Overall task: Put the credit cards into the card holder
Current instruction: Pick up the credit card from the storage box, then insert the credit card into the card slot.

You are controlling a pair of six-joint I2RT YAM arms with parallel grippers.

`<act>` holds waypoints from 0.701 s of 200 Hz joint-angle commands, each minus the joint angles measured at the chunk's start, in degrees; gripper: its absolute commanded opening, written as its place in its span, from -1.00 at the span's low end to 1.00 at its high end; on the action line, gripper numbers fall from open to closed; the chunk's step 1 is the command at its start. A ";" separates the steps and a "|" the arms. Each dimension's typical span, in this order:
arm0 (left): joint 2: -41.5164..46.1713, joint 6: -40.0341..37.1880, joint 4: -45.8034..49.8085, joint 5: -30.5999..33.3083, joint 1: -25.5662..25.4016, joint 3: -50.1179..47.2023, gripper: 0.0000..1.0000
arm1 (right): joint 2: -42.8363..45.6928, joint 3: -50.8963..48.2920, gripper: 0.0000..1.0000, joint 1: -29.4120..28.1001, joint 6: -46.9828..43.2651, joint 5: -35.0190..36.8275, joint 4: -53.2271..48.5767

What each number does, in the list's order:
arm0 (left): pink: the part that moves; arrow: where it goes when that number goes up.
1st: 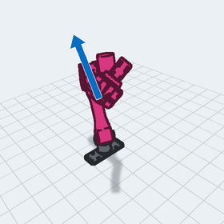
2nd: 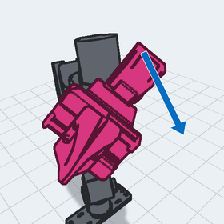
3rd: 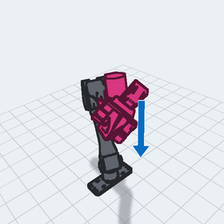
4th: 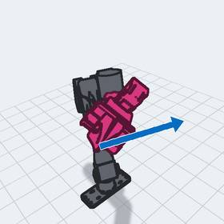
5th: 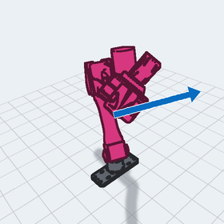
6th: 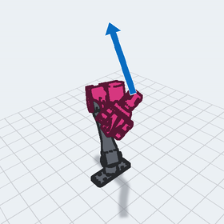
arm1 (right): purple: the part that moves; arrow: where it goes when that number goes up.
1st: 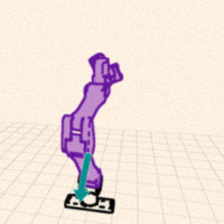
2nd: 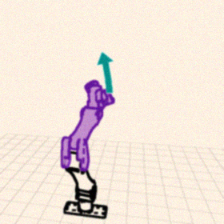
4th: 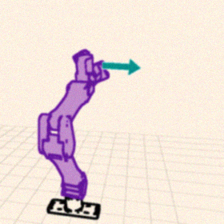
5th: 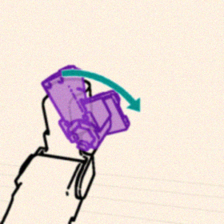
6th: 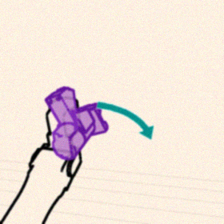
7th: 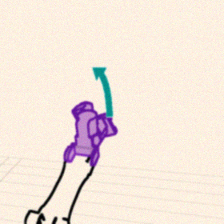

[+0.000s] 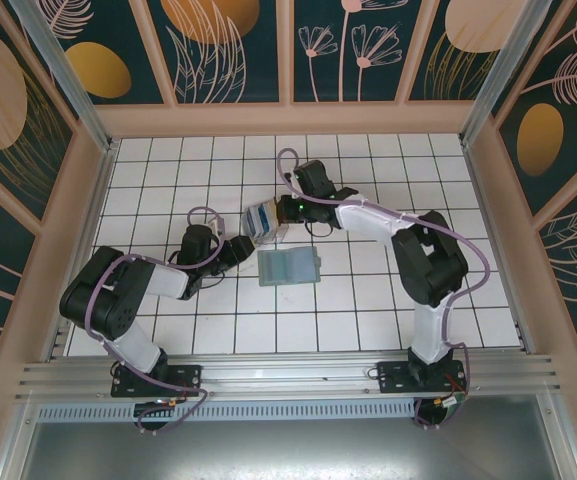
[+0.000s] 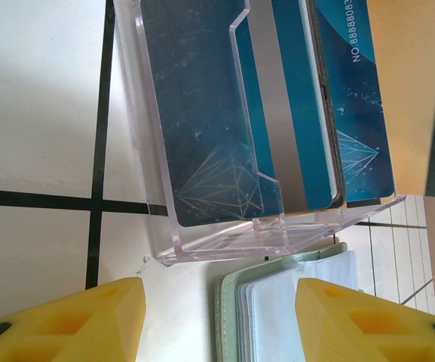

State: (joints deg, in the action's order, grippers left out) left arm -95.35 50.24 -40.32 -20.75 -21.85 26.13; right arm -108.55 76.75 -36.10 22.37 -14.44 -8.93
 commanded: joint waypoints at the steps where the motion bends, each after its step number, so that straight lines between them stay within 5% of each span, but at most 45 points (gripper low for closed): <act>1: -1.12 -0.73 8.49 1.07 -0.30 -1.30 0.13 | 5.98 -3.92 -0.98 0.10 -1.64 3.31 -1.12; 50: 2.56 -4.37 9.40 0.94 -2.02 -2.52 0.10 | 17.22 -18.70 -1.00 0.75 1.13 -1.78 6.59; 85: 3.15 -7.83 14.74 1.34 -5.38 -0.58 0.09 | 23.21 -29.18 -1.00 4.37 1.99 -12.54 13.27; 140: 2.35 -9.98 16.80 1.52 -8.28 -0.24 0.02 | 16.63 -37.94 -1.00 8.01 5.05 -30.27 25.67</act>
State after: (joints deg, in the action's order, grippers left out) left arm -91.02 41.60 -31.68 -16.43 -27.94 25.85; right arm -87.83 40.73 -28.47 25.21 -34.35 7.88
